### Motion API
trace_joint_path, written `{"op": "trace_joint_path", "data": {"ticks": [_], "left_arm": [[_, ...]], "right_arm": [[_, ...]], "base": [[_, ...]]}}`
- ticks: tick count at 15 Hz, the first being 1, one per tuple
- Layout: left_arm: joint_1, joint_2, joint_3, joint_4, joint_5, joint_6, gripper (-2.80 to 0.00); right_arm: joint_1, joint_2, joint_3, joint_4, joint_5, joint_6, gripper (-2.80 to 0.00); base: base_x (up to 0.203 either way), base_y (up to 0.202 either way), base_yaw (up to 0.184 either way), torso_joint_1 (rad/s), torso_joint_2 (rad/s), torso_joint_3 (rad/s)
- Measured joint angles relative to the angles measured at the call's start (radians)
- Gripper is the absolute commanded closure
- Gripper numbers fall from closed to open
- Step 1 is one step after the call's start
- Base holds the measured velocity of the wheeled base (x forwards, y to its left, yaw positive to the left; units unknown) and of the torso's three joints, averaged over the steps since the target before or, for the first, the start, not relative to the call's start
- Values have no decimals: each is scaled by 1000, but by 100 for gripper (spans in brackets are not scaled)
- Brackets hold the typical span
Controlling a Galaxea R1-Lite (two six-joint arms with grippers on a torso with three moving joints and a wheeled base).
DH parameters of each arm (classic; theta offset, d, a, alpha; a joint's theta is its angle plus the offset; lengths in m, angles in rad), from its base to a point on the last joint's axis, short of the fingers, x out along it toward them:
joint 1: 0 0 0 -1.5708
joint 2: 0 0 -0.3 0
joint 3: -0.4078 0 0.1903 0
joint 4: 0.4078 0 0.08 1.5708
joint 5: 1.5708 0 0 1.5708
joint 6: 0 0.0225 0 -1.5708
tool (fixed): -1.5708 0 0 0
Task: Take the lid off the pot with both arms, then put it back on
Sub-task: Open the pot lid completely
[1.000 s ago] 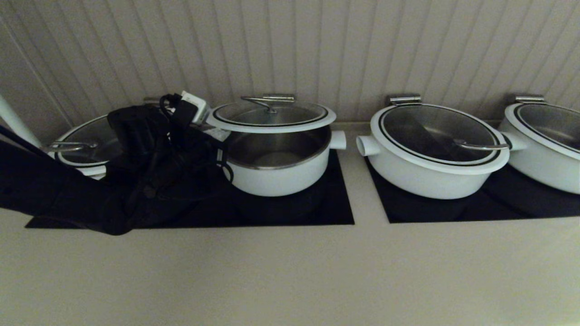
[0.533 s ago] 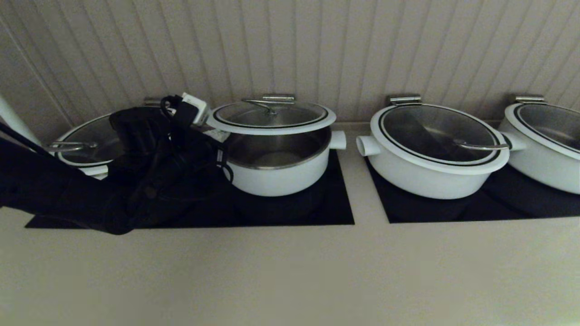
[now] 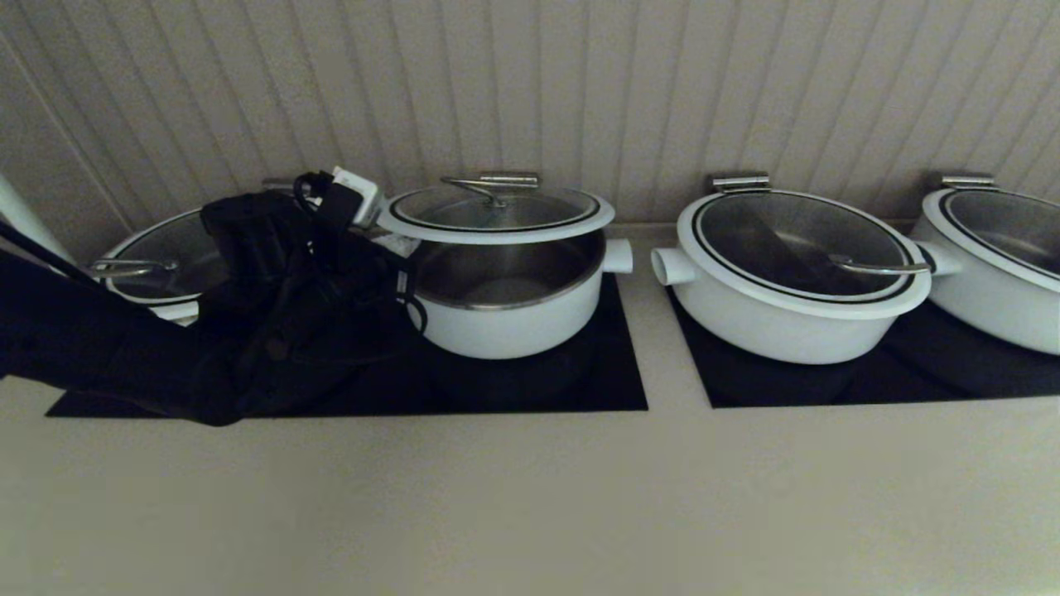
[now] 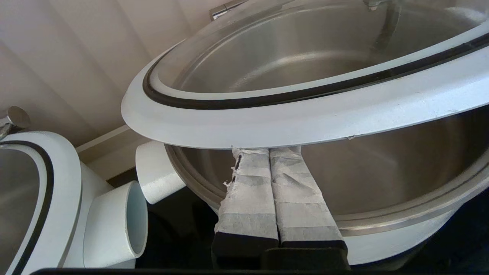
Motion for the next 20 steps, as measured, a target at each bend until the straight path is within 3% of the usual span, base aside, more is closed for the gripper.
{"op": "trace_joint_path", "data": {"ticks": [1, 3, 20], "left_arm": [[0, 0, -1, 0, 0, 0, 0], [0, -2, -1, 0, 1, 0, 0], [0, -30, 16, -3, 20, -3, 0]], "right_arm": [[-5, -27, 0, 5, 0, 61, 0], [-12, -90, 0, 26, -1, 86, 0], [-17, -217, 0, 61, 0, 75, 0]], "base": [[0, 0, 0, 0, 0, 0], [0, 0, 0, 0, 0, 0], [0, 0, 0, 0, 0, 0]]}}
